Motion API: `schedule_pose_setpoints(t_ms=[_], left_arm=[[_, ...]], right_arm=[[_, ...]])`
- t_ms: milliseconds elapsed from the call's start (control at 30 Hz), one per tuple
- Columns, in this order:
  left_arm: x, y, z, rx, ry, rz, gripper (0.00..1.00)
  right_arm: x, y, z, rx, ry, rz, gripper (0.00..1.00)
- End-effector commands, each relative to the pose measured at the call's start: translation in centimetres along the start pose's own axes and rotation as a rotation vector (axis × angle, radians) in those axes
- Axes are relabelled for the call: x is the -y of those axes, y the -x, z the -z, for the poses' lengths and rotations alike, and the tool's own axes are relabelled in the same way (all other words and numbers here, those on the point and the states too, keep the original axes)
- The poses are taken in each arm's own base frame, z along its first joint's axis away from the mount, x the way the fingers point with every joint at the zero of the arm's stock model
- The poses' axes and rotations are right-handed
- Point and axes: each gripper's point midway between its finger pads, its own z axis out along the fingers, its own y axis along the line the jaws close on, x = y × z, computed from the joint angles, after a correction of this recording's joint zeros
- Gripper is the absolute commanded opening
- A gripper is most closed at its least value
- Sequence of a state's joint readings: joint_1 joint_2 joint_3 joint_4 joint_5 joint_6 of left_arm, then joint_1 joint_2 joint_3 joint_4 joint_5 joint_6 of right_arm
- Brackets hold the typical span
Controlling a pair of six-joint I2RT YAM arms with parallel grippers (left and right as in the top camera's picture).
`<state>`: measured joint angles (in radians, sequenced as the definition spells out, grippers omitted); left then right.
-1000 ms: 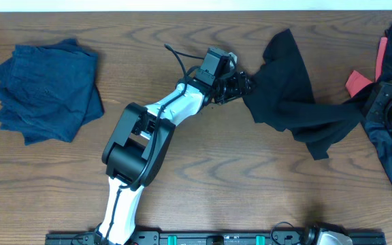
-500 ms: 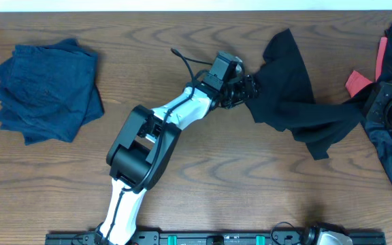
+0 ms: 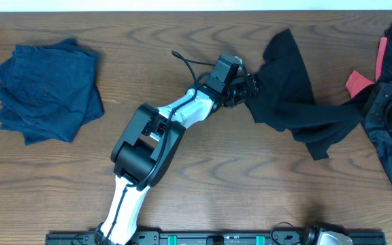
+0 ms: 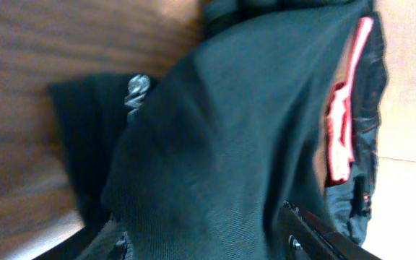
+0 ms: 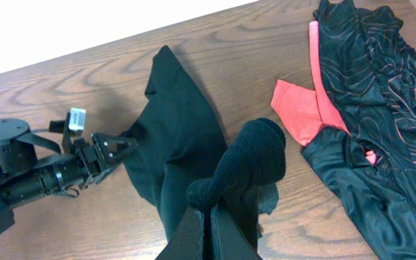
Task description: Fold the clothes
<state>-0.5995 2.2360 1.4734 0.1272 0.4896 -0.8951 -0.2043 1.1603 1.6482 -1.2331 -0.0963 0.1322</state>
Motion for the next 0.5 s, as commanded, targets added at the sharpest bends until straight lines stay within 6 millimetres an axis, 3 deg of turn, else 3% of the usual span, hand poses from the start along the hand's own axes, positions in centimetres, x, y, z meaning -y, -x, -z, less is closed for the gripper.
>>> schedule_pose_setpoints(t_ms=[0,400,467], left_arm=[[-0.26,0.39,-0.19,0.017,0.001,0.005,0.65],[-1.03,0.3,-0.48,0.028,0.033,-0.012,0.65],[-1.04,0.31,-0.48,0.028,0.034,-0.012,0.61]], right_arm=[[-0.36,0.17,0.28,0.011,0.006,0.021,0.01],[-0.36,0.17,0.28,0.011,0.006,0.021,0.01],[-0.36,0.17,0.28,0.011,0.006,0.021,0.01]])
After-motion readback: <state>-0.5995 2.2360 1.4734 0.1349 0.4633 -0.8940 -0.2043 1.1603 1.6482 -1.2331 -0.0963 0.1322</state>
